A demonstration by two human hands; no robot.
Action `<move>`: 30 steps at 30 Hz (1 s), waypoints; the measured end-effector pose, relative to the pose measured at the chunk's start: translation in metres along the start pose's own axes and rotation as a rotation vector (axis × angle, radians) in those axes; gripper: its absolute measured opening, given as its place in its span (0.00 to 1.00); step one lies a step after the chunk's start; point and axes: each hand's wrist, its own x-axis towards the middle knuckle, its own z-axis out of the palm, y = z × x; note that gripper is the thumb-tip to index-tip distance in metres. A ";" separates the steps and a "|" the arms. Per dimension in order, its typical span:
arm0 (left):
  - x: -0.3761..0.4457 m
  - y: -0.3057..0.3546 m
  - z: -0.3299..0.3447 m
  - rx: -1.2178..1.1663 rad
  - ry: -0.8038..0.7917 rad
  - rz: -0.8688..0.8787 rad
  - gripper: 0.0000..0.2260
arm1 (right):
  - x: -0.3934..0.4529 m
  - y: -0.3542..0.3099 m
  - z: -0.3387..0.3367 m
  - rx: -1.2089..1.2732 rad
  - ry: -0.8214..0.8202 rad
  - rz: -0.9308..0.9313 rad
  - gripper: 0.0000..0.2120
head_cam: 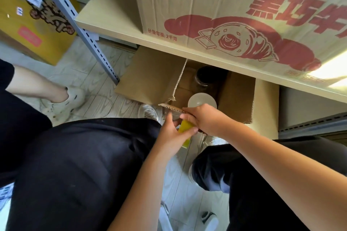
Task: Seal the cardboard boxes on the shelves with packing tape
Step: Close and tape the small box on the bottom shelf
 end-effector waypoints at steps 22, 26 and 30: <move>0.017 0.056 0.030 0.764 0.211 -0.051 0.35 | -0.076 0.042 -0.037 0.072 0.277 0.275 0.20; 0.025 0.055 0.051 0.794 0.298 -0.162 0.34 | -0.153 0.082 -0.049 0.228 0.527 0.785 0.19; 0.028 0.041 0.068 0.684 0.395 -0.149 0.31 | -0.206 0.141 -0.058 0.428 0.950 1.026 0.14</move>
